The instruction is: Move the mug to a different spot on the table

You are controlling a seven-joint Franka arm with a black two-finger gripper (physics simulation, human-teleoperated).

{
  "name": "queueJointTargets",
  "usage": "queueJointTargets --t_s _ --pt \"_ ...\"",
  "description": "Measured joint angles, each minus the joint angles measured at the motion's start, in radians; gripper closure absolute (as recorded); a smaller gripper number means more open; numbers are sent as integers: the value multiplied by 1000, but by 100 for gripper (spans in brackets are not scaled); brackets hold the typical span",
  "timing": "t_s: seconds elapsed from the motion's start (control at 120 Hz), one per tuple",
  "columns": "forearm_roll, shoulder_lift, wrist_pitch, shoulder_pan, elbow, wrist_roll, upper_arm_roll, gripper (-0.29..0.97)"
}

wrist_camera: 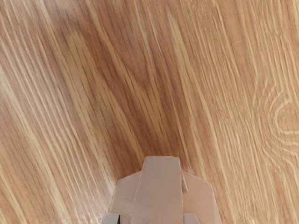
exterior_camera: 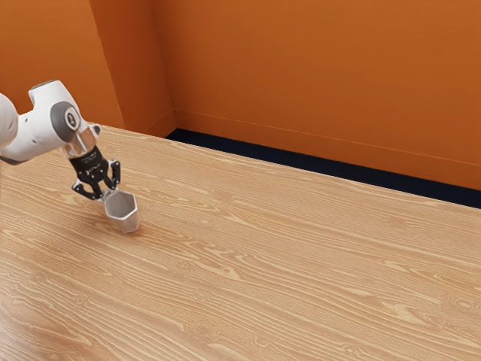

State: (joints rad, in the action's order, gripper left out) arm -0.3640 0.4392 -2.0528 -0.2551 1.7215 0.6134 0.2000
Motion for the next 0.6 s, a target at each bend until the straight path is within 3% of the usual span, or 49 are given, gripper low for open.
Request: queueJointTargets --t_s 0.242,0.6 --pt "-41 -12 177 -61 -12 -42 -79 62" --pt "-111 19 325 -50 -35 -24 -197 63"
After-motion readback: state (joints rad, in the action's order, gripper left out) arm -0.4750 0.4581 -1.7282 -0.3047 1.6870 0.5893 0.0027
